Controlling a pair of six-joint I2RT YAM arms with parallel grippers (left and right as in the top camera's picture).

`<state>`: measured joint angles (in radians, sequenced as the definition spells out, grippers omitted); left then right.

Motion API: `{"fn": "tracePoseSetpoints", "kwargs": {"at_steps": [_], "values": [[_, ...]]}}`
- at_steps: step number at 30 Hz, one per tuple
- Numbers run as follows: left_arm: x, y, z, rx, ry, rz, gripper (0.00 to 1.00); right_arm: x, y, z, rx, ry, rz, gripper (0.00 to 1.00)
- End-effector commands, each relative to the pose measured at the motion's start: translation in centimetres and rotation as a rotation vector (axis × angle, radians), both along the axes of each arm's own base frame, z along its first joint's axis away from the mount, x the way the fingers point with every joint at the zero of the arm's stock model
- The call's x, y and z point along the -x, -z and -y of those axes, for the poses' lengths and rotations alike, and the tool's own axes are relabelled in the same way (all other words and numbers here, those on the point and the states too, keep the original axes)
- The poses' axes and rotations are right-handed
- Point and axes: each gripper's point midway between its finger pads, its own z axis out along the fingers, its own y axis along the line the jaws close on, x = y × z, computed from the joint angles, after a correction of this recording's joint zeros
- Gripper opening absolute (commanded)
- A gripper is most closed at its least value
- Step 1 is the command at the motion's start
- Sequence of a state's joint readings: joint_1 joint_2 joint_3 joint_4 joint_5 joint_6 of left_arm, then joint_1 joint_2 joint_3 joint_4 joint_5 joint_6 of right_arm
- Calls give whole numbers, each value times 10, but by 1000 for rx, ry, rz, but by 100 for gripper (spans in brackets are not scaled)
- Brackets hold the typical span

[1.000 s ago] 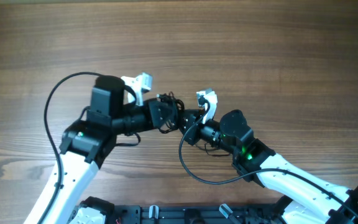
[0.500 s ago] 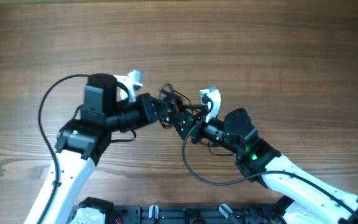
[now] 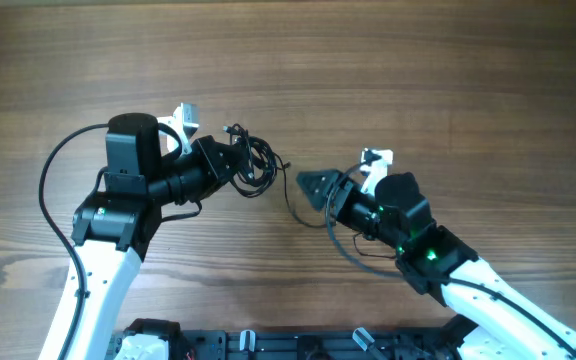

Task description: Untangle cables

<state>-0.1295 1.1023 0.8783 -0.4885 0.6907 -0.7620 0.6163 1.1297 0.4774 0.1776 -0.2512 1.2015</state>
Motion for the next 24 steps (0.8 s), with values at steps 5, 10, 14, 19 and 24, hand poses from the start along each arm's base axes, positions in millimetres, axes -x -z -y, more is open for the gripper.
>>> {"fn": "tracePoseSetpoints", "kwargs": {"at_steps": [5,10,14,19,24], "values": [[0,-13,3,24,16,28,4,-18,18,-28,-287,116,-286,84],[0,-13,3,24,16,28,4,-28,14,-38,-395,129,-323,66],[0,-13,3,24,15,28,4,-24,16,-41,-433,132,-391,52],[0,-13,3,24,15,28,4,-16,13,-48,-464,105,-444,57],[2,-13,5,24,24,28,4,-21,15,-47,-456,165,-411,48]]}}
